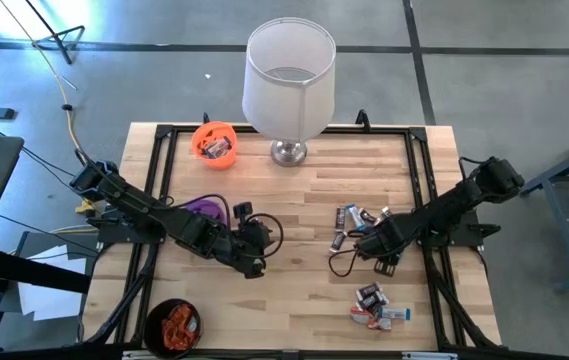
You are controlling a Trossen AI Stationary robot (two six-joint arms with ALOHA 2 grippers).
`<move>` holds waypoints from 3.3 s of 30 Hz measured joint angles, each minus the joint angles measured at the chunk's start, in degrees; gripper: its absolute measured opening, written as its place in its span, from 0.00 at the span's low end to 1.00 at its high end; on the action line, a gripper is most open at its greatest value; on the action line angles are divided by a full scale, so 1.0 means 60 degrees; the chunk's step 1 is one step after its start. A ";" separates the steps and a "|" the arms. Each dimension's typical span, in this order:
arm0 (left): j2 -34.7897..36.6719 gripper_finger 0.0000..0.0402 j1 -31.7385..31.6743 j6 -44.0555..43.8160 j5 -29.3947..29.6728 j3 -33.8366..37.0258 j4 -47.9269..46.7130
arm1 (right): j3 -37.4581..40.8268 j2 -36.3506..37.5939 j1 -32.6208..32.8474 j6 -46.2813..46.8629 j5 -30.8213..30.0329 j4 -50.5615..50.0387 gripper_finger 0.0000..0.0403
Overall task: Sort candy
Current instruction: Put the white chocolate into the orange bucket
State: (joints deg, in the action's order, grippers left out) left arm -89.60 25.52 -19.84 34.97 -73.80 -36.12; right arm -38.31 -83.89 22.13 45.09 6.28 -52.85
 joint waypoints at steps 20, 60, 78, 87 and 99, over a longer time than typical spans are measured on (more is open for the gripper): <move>-0.0004 0.26 0.0000 0.0073 -0.0045 -0.0003 0.0062 | 0.0298 -0.0029 0.0004 0.0410 -0.0857 -0.0447 0.37; -0.0015 0.26 0.0650 -0.0431 -0.0958 -0.0007 0.0643 | -0.2754 0.0097 0.0207 -0.0467 -0.4970 0.3688 0.03; -0.0015 0.26 0.1249 0.1616 0.0975 -0.0003 0.2537 | -0.3317 -0.0435 0.1195 -0.4681 -0.6790 0.9693 0.03; -0.0215 0.26 0.1116 0.2004 0.0925 0.0008 0.3054 | -0.3311 -0.1304 0.1213 -0.5598 -0.6714 1.1306 0.03; -0.0219 0.26 0.0760 0.2084 0.0125 0.0008 0.3243 | -0.3314 -0.1502 0.1413 -0.6151 -0.6772 1.1874 0.03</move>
State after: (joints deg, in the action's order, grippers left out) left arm -90.91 30.08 -7.33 35.72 -73.76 -16.66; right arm -58.19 -92.90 30.61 8.19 -34.35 18.40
